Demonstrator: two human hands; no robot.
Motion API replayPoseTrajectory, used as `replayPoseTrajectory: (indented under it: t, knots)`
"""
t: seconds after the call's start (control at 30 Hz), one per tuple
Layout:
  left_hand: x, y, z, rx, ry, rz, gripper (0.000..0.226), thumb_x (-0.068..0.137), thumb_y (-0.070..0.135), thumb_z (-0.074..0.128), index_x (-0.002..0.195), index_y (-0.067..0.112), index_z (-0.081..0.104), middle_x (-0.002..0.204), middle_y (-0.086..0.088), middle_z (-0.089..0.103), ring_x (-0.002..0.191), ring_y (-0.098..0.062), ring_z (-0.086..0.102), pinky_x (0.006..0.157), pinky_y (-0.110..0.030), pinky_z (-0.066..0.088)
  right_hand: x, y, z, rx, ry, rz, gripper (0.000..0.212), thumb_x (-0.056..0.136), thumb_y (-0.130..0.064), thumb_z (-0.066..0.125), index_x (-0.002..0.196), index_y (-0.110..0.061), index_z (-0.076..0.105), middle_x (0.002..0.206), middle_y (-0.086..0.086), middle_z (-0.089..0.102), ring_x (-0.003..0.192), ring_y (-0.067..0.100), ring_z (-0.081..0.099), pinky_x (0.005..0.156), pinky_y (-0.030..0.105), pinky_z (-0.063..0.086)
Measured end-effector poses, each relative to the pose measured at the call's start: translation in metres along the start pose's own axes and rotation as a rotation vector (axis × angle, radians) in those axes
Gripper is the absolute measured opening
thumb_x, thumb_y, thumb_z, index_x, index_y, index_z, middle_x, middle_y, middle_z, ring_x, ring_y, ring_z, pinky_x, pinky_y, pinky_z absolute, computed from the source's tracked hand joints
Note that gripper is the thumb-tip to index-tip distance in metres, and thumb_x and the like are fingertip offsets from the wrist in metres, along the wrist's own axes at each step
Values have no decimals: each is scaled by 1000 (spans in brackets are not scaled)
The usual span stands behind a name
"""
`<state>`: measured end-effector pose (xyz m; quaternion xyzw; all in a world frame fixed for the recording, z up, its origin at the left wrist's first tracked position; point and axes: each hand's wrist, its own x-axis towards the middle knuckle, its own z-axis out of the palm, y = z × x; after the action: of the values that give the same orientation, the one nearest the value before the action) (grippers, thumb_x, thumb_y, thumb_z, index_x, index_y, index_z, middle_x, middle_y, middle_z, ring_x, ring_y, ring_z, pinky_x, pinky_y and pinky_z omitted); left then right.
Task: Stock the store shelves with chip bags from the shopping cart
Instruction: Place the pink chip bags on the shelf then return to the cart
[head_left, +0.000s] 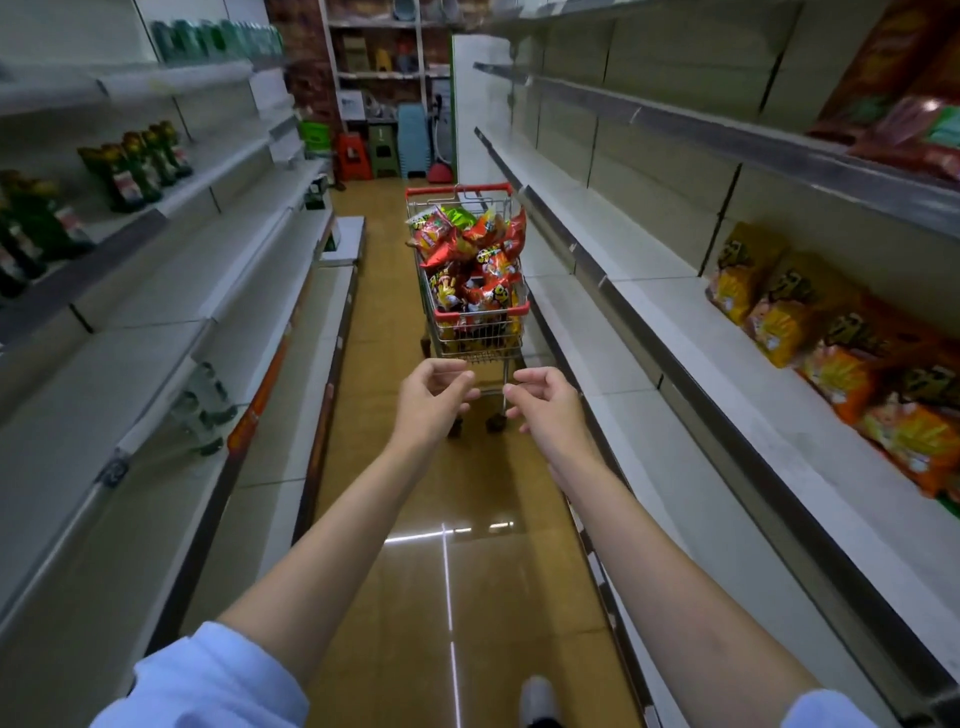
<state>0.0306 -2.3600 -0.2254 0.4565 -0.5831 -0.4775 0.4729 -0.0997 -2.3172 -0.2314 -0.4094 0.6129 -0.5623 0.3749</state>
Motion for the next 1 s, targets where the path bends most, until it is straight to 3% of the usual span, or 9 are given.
replayPoseTrajectory:
  t: [0.4,0.87,1.0]
  knots:
    - [221,-17,58,48,88,-17,10,92,17,61,102,18,59,98,-2,66,82,-7,68,64,-14,53,242,1,9,32,-96,10,19,93,-20,61,111,-20,58,102,0,65,84,12,64,65,21,46]
    - [400,-109,86,-69,39,-264,19,93,15,60,110,9,60,102,-7,67,87,-13,68,75,-22,55,434,56,36,-63,-130,138,16,93,-16,60,109,-17,57,97,0,64,81,10,62,63,20,45]
    - [470,-133,79,-183,58,-330,13,93,12,59,105,8,59,97,-7,67,80,-12,67,66,-17,54,503,63,58,-121,-107,152,17,93,-14,61,109,-15,57,97,1,64,81,12,63,64,19,44]
